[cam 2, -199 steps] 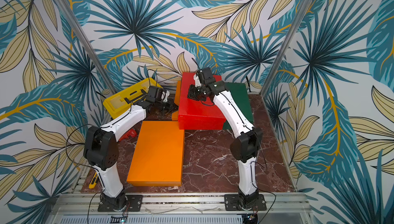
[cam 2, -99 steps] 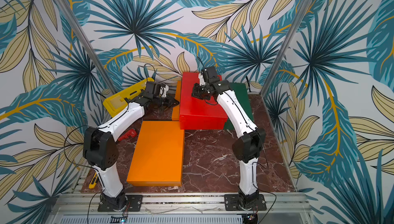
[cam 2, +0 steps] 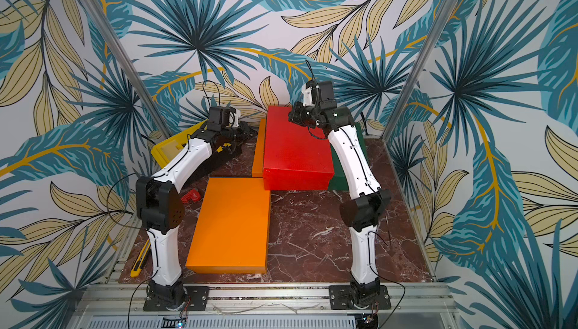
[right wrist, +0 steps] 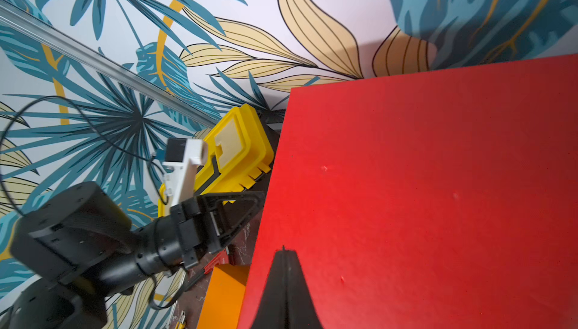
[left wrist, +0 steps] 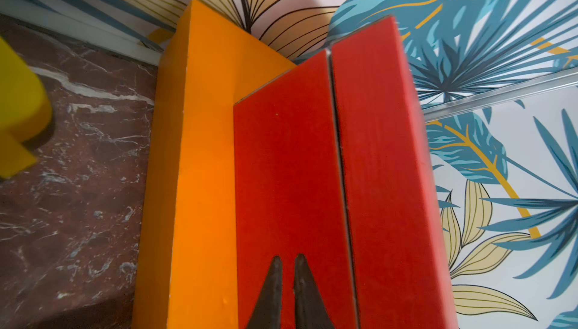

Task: Stack the shoeboxes
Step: Move the shoebox to the shoebox.

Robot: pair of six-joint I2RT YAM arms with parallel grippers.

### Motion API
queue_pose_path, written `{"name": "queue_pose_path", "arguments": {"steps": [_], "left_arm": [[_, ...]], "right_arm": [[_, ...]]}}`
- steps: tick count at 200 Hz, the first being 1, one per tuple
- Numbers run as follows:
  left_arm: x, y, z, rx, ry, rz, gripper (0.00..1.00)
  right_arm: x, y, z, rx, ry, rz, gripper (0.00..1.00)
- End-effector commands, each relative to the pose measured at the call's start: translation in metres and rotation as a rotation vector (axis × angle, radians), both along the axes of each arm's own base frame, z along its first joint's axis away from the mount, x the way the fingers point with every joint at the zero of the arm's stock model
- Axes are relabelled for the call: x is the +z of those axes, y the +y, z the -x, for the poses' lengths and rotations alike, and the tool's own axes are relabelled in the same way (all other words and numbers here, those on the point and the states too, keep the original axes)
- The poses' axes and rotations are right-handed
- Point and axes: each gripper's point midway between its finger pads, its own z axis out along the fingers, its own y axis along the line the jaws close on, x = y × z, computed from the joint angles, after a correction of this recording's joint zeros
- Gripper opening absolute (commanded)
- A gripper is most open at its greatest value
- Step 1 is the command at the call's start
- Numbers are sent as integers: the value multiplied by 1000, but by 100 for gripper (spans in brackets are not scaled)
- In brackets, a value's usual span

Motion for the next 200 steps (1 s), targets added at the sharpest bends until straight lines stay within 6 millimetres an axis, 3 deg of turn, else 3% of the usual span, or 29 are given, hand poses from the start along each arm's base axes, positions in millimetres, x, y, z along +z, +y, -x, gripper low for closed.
{"name": "queue_pose_path", "arguments": {"steps": [1,42,67,88,109,166,200], "left_arm": [[-10,-10,-10,-19,25,27,11],[-20,-25,-16,-40,32,35,10],[-14,-44,-13,-76,10,38,10],[-11,-54,-9,-97,4,42,10],[-9,-55,-5,-101,4,42,10],[8,-32,7,-65,-19,14,10],[19,-23,7,-49,-35,18,10]], "right_arm": [[-38,27,-14,72,84,-67,0],[-127,48,-8,123,284,27,0],[-146,52,-2,129,315,76,0],[-142,47,0,117,307,96,0],[-126,41,4,113,270,110,0],[-48,10,20,71,130,67,0],[-44,2,25,61,130,90,0]]}}
